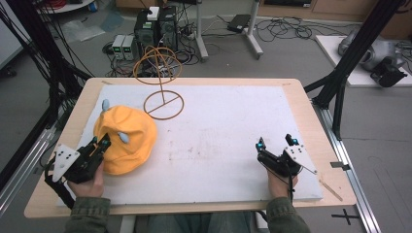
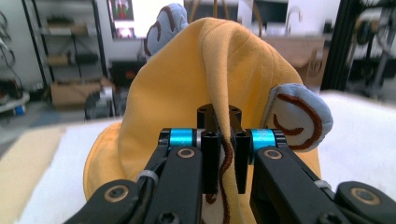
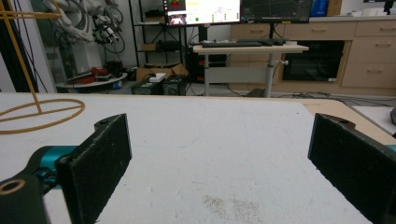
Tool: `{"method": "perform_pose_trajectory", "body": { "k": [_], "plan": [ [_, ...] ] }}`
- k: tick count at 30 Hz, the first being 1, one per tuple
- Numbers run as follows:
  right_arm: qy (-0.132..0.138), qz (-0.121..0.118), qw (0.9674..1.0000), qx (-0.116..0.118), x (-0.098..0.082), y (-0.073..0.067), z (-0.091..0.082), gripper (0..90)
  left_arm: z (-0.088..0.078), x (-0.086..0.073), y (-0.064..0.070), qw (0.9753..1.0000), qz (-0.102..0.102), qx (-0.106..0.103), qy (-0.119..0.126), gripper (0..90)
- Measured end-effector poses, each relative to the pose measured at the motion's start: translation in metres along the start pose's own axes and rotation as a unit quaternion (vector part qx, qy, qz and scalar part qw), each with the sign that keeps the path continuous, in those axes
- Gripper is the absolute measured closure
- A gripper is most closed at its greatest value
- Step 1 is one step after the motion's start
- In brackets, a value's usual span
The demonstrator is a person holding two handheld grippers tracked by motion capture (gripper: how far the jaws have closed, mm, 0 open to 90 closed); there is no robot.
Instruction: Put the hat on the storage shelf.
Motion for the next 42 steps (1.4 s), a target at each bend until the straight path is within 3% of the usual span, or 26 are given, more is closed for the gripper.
{"method": "perform_pose_trajectory", "body": {
  "k": [4, 9, 13, 17, 24, 27, 34, 35, 37, 39, 40, 42],
  "plan": [
    [0.001, -0.003, 1.0000, -0.001, 0.000, 0.001, 0.000, 5.7, -0.002, 0.013, 0.002, 0.9998, 0.000, 0.004, 0.022, 86.7],
    [-0.003, -0.002, 1.0000, 0.001, -0.001, -0.001, 0.000, 5.7, -0.004, 0.022, 0.001, 0.9995, 0.003, 0.001, 0.031, 86.8],
    [-0.002, -0.006, 1.0000, 0.001, -0.001, -0.001, 0.001, 5.7, -0.007, 0.034, -0.002, 0.9990, -0.004, 0.006, 0.045, 86.8],
    [-0.003, -0.003, 1.0000, 0.003, -0.002, -0.003, 0.001, 5.6, -0.007, 0.044, 0.000, 0.9981, 0.004, 0.020, 0.057, 86.7],
    [-0.002, -0.006, 0.9999, 0.008, -0.002, -0.007, 0.004, 5.7, 0.011, 0.074, 0.004, 0.9964, 0.020, 0.044, 0.069, 86.8],
    [-0.006, -0.002, 0.9999, 0.011, -0.003, -0.008, 0.005, 5.7, 0.016, 0.085, 0.005, 0.9958, 0.022, 0.045, 0.077, 86.8],
    [-0.007, 0.005, 0.9999, 0.010, -0.004, -0.005, 0.006, 5.7, 0.050, 0.127, 0.014, 0.9945, 0.039, 0.048, 0.085, 86.8],
    [-0.007, 0.007, 0.9999, 0.010, -0.004, -0.005, 0.006, 5.7, 0.065, 0.137, 0.015, 0.9947, 0.033, 0.047, 0.085, 86.8],
    [-0.007, 0.008, 0.9999, 0.010, -0.004, -0.005, 0.006, 5.7, 0.075, 0.142, 0.015, 0.9950, 0.032, 0.046, 0.082, 86.8],
    [-0.005, -0.001, 0.9999, 0.013, -0.004, -0.005, 0.005, 5.7, 0.101, 0.158, 0.016, 0.9955, 0.029, 0.040, 0.080, 86.8],
    [-0.005, -0.002, 0.9999, 0.014, -0.004, -0.005, 0.005, 5.7, 0.101, 0.158, 0.016, 0.9955, 0.029, 0.040, 0.080, 86.8],
    [-0.005, -0.004, 0.9999, 0.015, -0.004, -0.005, 0.005, 5.7, 0.119, 0.168, 0.017, 0.9963, 0.025, 0.032, 0.076, 86.7]
  ]
}}
Point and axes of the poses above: each handheld gripper's, and its own axes: z roughly forward along the jaws, x roughly out of its top, y roughly to its right, the point moved 9 cm from there along z, roughly forward along the jaws, and after that the axes turned 3 degrees about -x, right-handed, at the moved point
